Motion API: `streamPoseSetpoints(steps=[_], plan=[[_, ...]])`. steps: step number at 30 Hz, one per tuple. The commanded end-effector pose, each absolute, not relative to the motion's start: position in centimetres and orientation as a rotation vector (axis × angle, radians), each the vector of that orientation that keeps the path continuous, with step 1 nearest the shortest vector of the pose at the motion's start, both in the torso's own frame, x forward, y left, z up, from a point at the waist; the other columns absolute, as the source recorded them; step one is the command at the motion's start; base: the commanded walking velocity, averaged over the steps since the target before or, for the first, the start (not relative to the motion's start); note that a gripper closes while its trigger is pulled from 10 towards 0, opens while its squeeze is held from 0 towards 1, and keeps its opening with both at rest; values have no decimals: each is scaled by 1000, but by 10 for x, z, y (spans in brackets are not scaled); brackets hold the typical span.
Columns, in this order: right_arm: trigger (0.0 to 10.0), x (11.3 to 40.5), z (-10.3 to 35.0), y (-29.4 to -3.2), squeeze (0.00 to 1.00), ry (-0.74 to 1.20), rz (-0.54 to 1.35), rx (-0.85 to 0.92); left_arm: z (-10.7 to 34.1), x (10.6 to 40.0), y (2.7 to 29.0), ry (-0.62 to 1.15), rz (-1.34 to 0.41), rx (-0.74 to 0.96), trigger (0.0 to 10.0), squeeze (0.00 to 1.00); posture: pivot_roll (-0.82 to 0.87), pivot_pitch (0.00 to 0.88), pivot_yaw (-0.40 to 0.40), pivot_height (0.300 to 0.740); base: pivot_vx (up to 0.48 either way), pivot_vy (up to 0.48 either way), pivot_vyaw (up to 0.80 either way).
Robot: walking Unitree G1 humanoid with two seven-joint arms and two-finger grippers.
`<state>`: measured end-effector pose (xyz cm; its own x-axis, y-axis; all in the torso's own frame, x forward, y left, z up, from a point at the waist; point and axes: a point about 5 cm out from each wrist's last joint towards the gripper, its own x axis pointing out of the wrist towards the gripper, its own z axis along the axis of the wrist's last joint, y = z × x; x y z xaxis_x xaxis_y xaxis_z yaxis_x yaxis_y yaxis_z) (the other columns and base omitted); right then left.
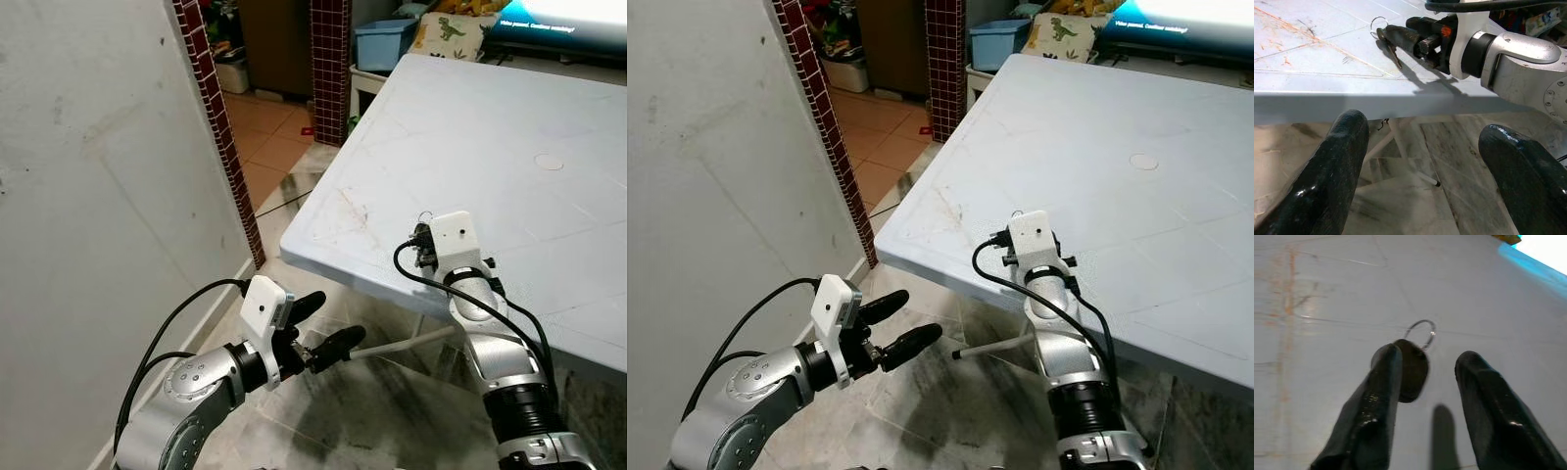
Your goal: Hang keys on a hook
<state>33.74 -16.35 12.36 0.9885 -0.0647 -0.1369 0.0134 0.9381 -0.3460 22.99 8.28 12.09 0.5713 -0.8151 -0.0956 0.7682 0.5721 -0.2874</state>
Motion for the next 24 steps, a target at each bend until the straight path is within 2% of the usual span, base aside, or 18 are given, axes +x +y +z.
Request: streamPoseSetpoints(steps=[1,2,3,5,24], plan=[[10000,340,126,-161,969,158,-36,-310,119,229,83,233,-939,-211,10000,0,-54,94,93,740,0,0,0],[10000,341,126,-160,525,167,-38,-293,119,229,83,233,-940,-210,10000,0,-54,94,93,740,0,0,0],[10000,341,126,-160,525,173,-38,-283,120,229,83,233,-940,-209,10000,0,-54,94,93,740,0,0,0],[10000,343,125,-158,0,186,-33,-257,119,229,83,234,-944,-208,10000,0,-54,94,93,740,0,0,0],[10000,354,115,-158,0,274,-84,-141,120,228,82,234,-956,-205,10000,0,-52,99,96,740,0,0,0]])
